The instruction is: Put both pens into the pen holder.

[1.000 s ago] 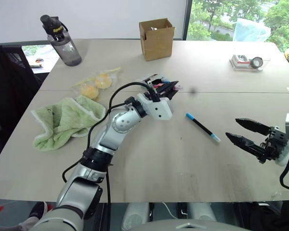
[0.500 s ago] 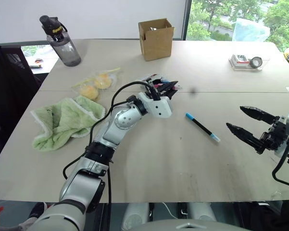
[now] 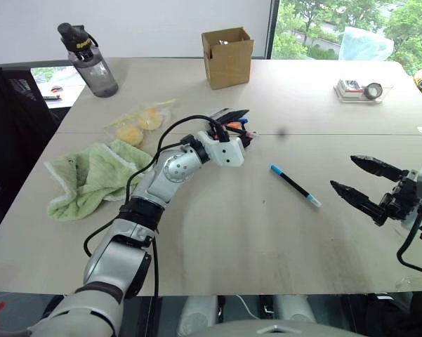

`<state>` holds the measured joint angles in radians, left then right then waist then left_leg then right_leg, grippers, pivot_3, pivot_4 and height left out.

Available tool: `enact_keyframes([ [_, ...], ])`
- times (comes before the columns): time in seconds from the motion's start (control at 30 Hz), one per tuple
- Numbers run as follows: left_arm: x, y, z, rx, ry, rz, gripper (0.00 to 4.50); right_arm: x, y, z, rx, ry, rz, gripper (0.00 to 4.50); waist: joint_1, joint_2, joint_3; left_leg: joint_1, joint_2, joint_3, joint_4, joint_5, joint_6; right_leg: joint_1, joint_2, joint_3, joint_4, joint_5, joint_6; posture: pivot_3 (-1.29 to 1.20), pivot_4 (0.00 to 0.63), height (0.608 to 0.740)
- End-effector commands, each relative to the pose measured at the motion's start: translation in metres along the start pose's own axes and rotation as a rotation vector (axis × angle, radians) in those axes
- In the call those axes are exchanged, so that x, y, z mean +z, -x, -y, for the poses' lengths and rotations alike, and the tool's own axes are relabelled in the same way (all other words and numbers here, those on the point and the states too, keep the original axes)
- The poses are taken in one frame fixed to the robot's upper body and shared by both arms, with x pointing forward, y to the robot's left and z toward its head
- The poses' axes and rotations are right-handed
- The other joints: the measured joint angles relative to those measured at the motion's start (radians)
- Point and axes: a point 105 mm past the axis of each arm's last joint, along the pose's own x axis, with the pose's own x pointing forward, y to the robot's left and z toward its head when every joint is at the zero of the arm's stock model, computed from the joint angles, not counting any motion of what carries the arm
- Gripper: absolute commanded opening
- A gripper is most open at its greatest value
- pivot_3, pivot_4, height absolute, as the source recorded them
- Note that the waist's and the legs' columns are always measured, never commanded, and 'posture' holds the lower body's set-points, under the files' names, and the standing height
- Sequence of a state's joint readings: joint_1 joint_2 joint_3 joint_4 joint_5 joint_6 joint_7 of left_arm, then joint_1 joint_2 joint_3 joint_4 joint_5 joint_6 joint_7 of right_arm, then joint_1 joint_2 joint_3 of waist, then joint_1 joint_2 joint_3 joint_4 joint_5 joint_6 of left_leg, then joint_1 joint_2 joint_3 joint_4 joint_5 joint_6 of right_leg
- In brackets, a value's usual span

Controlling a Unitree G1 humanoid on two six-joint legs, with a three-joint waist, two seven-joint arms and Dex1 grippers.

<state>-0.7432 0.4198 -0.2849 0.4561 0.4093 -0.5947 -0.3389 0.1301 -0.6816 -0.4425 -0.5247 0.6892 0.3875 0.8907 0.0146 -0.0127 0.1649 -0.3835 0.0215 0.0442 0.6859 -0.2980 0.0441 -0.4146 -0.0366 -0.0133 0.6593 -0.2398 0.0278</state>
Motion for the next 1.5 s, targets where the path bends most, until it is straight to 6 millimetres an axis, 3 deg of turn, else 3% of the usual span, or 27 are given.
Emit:
enact_keyframes([
  [0.03, 0.003, -0.002, -0.018, 0.07, -0.017, 0.01, 4.42, 0.005, -0.001, 0.0, 0.002, 0.04, 0.01, 3.93, 0.0, 0.0, 0.0, 0.0, 0.0, 0.0, 0.0, 0.0, 0.0, 0.0, 0.0, 0.0, 0.0, 0.0, 0.0, 0.0, 0.15, 0.736],
  [0.27, 0.002, -0.004, -0.036, 0.139, 0.01, -0.005, 4.42, -0.002, -0.003, 0.0, 0.008, 0.047, -0.006, 3.93, 0.0, 0.0, 0.0, 0.0, 0.0, 0.0, 0.001, 0.0, 0.0, 0.0, 0.0, 0.0, 0.001, 0.0, 0.0, 0.0, 0.15, 0.736],
  [0.4, -0.014, -0.001, -0.041, 0.193, 0.106, -0.071, 4.42, -0.003, -0.003, 0.001, 0.008, 0.046, -0.002, 3.93, 0.0, 0.0, 0.0, 0.0, 0.0, 0.0, 0.001, 0.0, 0.0, 0.0, 0.0, 0.0, 0.001, 0.0, 0.0, 0.0, 0.15, 0.736],
  [0.67, -0.032, 0.007, -0.031, 0.187, 0.247, -0.157, 4.42, -0.008, -0.001, 0.001, 0.004, 0.048, -0.016, 3.93, 0.0, 0.0, 0.0, 0.001, 0.0, 0.001, 0.001, 0.001, -0.002, 0.0, 0.0, 0.0, 0.002, 0.0, 0.0, 0.0, 0.15, 0.736],
  [0.9, -0.022, 0.004, -0.023, 0.151, 0.326, -0.112, 4.42, -0.029, -0.009, 0.009, -0.059, 0.085, -0.139, 3.93, 0.0, 0.0, 0.0, 0.001, 0.0, 0.001, 0.002, 0.002, -0.003, 0.0, 0.0, 0.0, 0.002, 0.0, 0.0, 0.0, 0.15, 0.736],
  [1.17, -0.016, 0.006, -0.012, 0.145, 0.642, -0.087, 4.42, -0.073, -0.018, 0.009, -0.067, 0.099, -0.375, 3.93, -0.001, 0.0, 0.0, 0.001, 0.0, 0.001, 0.002, 0.002, -0.004, 0.0, 0.0, 0.001, 0.003, 0.0, 0.0, 0.0, 0.15, 0.736],
  [1.33, -0.013, 0.012, -0.012, 0.107, 0.585, -0.097, 4.42, -0.092, -0.018, 0.009, -0.085, 0.064, -0.464, 3.93, -0.002, 0.0, 0.0, 0.001, 0.0, 0.001, 0.002, 0.002, -0.004, 0.0, 0.001, 0.001, 0.003, 0.0, 0.0, 0.0, 0.15, 0.736],
  [1.5, 0.008, 0.013, -0.022, 0.1, 0.524, 0.001, 4.42, -0.101, -0.022, 0.012, -0.111, 0.007, -0.503, 3.93, 0.0, 0.0, 0.0, 0.001, 0.0, 0.002, 0.003, 0.002, -0.004, 0.0, 0.001, 0.002, 0.003, 0.0, 0.0, 0.0, 0.15, 0.736],
])
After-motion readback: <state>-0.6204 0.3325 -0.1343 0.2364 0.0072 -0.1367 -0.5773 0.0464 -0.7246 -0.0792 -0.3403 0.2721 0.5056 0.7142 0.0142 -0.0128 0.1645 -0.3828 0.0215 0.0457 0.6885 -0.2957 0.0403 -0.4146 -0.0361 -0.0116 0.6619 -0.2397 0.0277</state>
